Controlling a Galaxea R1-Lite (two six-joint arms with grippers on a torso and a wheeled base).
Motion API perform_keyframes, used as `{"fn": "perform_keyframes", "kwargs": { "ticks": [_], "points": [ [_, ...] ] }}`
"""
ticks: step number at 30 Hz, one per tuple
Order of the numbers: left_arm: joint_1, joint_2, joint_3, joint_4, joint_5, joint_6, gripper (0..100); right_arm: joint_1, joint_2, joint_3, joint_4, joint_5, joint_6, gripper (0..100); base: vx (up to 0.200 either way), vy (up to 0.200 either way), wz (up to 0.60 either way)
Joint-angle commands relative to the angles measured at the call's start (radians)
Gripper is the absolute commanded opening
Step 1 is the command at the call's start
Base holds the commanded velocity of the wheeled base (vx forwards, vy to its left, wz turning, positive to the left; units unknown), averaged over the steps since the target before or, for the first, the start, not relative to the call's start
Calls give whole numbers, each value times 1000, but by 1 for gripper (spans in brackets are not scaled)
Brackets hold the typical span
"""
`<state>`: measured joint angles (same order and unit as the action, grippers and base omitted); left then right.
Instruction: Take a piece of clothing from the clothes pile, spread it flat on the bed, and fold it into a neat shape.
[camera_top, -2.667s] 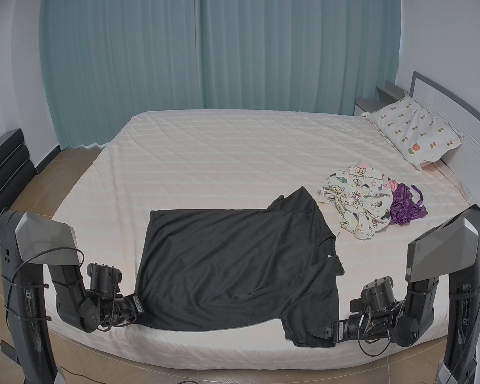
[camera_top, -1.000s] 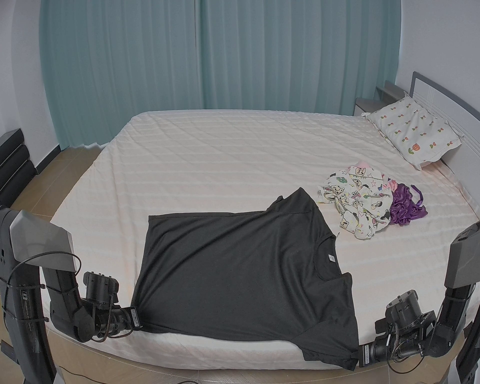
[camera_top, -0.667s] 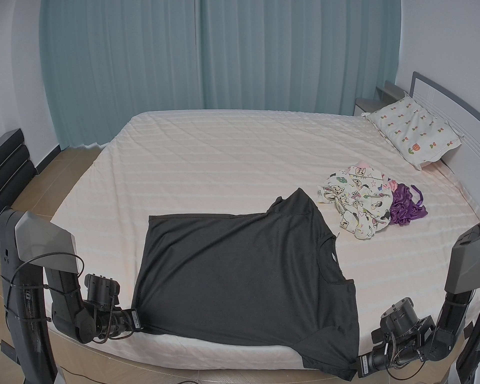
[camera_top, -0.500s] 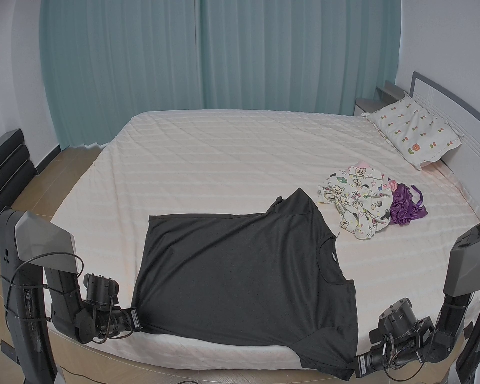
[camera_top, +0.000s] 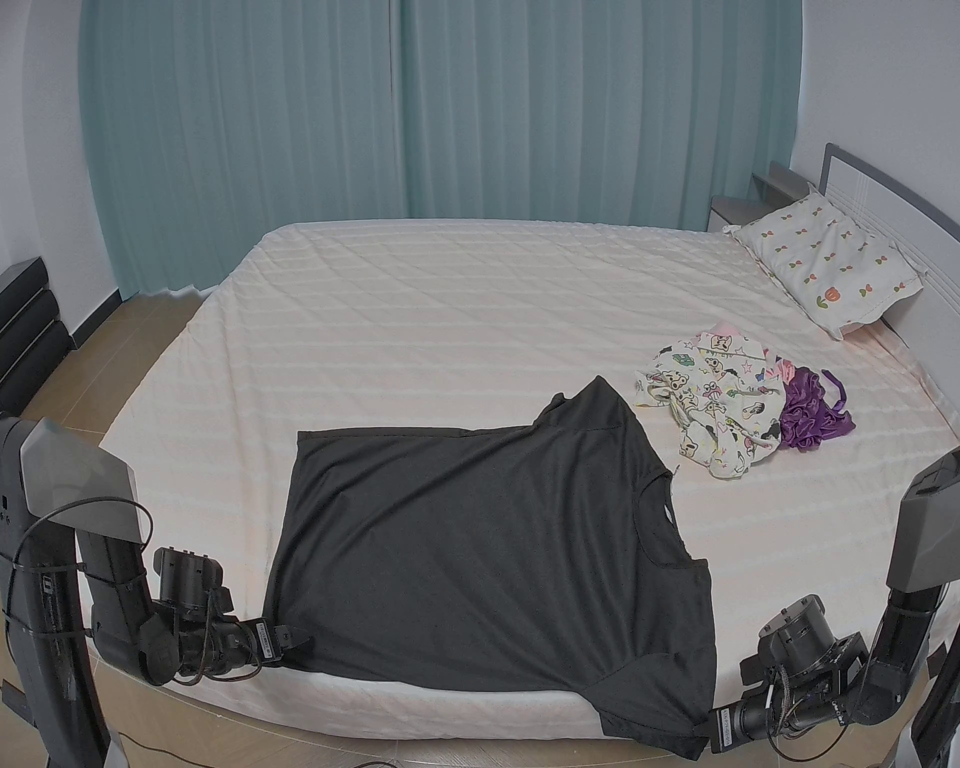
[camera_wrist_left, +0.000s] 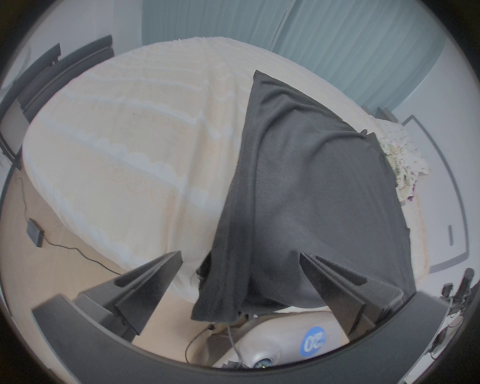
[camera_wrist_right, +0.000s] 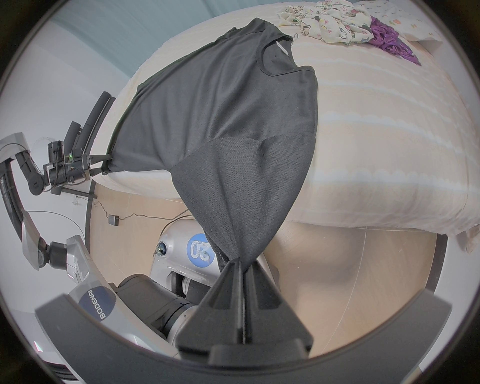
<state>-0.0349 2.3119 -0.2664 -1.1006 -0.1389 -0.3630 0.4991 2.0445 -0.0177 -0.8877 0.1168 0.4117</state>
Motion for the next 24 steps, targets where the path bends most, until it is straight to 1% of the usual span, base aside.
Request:
{"fn": "perform_keyframes", "kwargs": {
  "ticks": [1,2,3,4,5,8,20,21,23,24],
  "points": [
    [46,-49,44,-1,-88,-1,100,-1,5,18,-19,4,16,0,0,0,0],
    [63,-60,61,-4,-139,9,100,-1,5,18,-24,4,30,0,0,0,0],
    [67,-63,65,-4,-149,22,100,-1,3,18,-24,4,36,0,0,0,0],
    [70,-65,75,-4,-154,39,100,-1,3,18,-25,4,39,0,0,0,0],
    [73,-63,99,-5,-156,90,100,-1,2,18,-24,4,39,0,0,0,0],
    [73,-60,136,-8,-160,165,100,-1,3,18,-24,4,41,0,0,0,0],
    [63,-49,102,-11,-148,168,100,1,-1,18,-24,4,41,0,0,0,0],
    [46,-45,92,-10,-146,168,100,1,-1,18,-24,4,45,0,0,0,0],
    [35,-42,90,-8,-131,170,100,1,-6,18,-24,4,47,0,0,0,0],
    [26,-34,88,-10,-111,173,100,1,-9,18,-24,4,47,0,0,0,0]
  ]
}}
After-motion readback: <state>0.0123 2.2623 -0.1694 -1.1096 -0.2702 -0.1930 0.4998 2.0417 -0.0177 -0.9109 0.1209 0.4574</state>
